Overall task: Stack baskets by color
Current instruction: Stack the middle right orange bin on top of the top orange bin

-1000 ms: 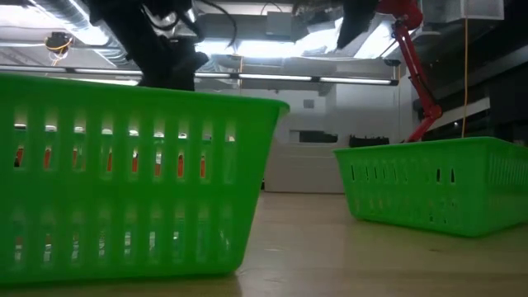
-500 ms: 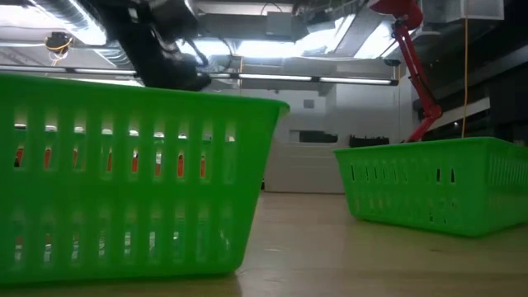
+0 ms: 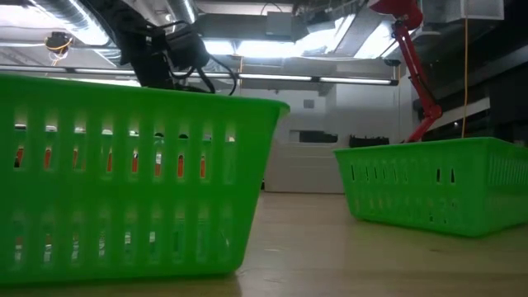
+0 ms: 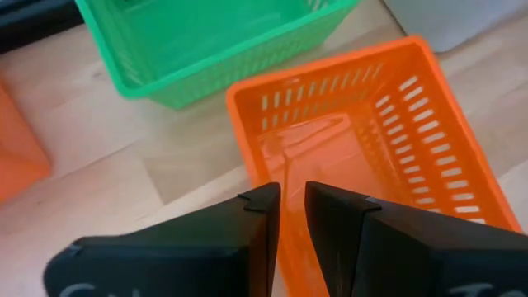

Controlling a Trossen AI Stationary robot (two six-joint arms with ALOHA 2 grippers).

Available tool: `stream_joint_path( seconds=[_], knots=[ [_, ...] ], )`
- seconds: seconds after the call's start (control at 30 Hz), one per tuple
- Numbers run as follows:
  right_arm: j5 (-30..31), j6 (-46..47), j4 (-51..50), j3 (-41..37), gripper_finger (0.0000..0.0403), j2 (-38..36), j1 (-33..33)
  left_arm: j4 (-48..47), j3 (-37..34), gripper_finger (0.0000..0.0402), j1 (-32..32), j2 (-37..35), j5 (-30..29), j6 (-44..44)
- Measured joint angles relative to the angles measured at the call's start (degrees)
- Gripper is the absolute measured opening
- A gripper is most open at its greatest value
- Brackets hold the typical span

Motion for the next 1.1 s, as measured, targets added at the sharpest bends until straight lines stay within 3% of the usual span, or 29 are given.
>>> stream_joint_path(
  seconds=[0.2,0.33,0.47,0.73,1.1],
  knots=[
    [0.1,2.34,0.79,-6.38,0.0117,-4.12,0.0,1.37,0.0,0.0053,0.04,-0.02,-0.32,3.1],
    [-3.89,3.41,2.33,-9.17,0.0117,-6.22,-0.01,0.55,0.02,0.0056,0.64,-0.02,1.59,0.95],
    [-7.22,3.37,3.1,-11.24,0.0117,-8.1,0.0,0.4,0.02,0.0078,1.93,-0.02,1.85,0.42],
    [-7.46,3.37,5.49,-16.13,0.0117,-11.48,0.0,0.36,0.02,0.0126,4.38,-0.03,2.85,-1.06],
    [-10.06,3.37,9.05,-23.26,0.0117,-13.54,-0.02,-0.04,0.02,0.0129,3.8,-0.04,2.01,-1.11]
  ],
)
